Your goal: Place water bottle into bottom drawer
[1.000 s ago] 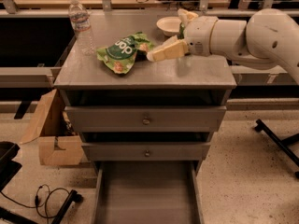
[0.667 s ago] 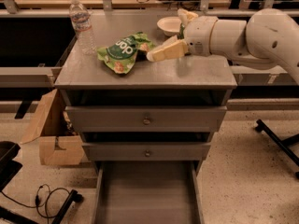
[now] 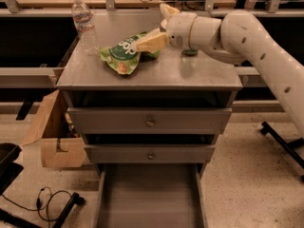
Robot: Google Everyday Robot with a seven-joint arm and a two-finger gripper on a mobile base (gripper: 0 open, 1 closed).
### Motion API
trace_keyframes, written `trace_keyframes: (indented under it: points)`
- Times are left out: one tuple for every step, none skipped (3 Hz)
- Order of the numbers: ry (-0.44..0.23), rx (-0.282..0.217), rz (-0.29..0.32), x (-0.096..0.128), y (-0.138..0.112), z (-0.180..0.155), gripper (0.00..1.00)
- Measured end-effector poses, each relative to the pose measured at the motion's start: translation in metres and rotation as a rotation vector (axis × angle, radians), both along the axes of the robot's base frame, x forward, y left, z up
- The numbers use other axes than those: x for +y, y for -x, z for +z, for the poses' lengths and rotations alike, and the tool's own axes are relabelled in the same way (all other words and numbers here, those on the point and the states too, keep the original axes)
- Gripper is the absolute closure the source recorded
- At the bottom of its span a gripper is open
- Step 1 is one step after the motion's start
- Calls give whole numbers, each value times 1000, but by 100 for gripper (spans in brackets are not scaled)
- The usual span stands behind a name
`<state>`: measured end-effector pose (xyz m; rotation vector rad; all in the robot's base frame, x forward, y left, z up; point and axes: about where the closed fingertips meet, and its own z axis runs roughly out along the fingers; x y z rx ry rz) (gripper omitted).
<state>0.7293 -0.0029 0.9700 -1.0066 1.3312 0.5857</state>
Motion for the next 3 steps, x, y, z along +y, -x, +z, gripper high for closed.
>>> trace_keyframes:
  points:
    - [-69,18,48,42,-32,0,0]
    - [-72,63,67,86,-52,-6,0]
    - [-7,147,58,131,-60,-20,0]
